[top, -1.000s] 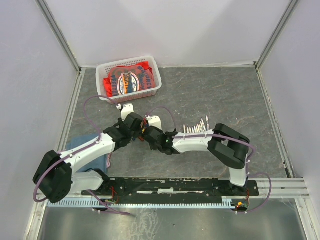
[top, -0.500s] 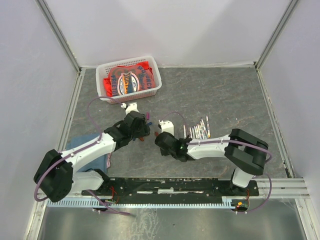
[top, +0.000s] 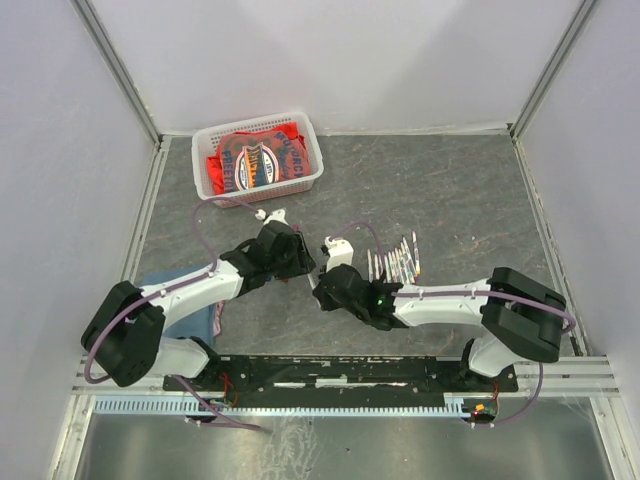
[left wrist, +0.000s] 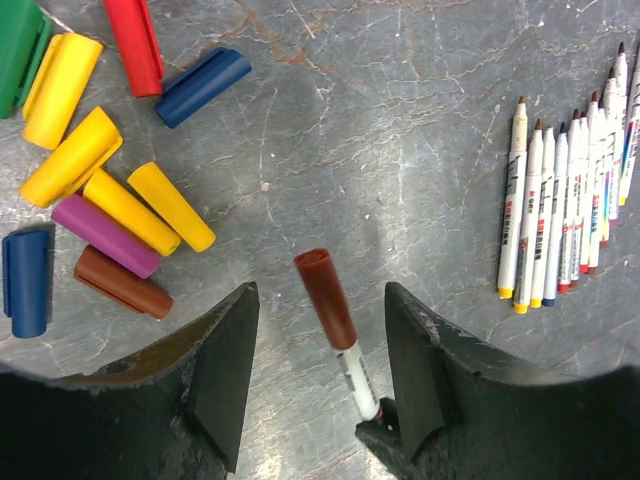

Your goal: Open the pen caps

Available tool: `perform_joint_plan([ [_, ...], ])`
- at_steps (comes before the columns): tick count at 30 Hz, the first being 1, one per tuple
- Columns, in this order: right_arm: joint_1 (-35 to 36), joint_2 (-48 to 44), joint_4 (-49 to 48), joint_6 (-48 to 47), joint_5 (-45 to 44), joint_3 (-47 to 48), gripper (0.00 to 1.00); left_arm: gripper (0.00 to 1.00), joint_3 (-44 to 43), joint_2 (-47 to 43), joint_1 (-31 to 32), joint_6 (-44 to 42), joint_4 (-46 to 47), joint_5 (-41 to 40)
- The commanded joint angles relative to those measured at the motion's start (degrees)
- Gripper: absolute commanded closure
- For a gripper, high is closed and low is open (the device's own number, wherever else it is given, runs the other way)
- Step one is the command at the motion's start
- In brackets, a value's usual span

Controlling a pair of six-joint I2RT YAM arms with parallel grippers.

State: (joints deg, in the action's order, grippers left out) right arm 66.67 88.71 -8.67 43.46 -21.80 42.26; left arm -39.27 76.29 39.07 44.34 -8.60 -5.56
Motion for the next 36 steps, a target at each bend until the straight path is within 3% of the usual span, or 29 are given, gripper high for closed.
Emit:
perform_joint_plan([
  [1,0.69,-2.19,-3.99,-1.42,0.56,-0.39,0.99,0.40,-3.10,0.82,-0.20,3.08,3.30,1.83],
  [17,1.19,-4.92,-5.86,-1.59,1.33,-1.81,0.99,0.54,-1.87,-0.91,-0.64,4.22,3.96,0.21],
  [24,1.70,-4.70,-6.45,-1.51,1.35,-2.27,0.99,0.76,-1.39,-2.00,-0.74,4.61,4.24,-0.23],
  [27,1.70,-4.83,-6.36,-1.47,1.02,-2.27,0.99,0.96,-0.93,-2.65,-0.83,4.77,4.65,-0.41],
  [31,1.69,-5.16,-6.73,-1.15,0.15,-2.84,0.99,0.97,0.00,-3.53,-0.91,4.61,6.22,0.60],
  [36,1.70,-7.44,-8.01,-0.84,-1.23,-4.35,0.81,0.97,1.04,-3.69,-0.93,2.93,10.17,4.74],
])
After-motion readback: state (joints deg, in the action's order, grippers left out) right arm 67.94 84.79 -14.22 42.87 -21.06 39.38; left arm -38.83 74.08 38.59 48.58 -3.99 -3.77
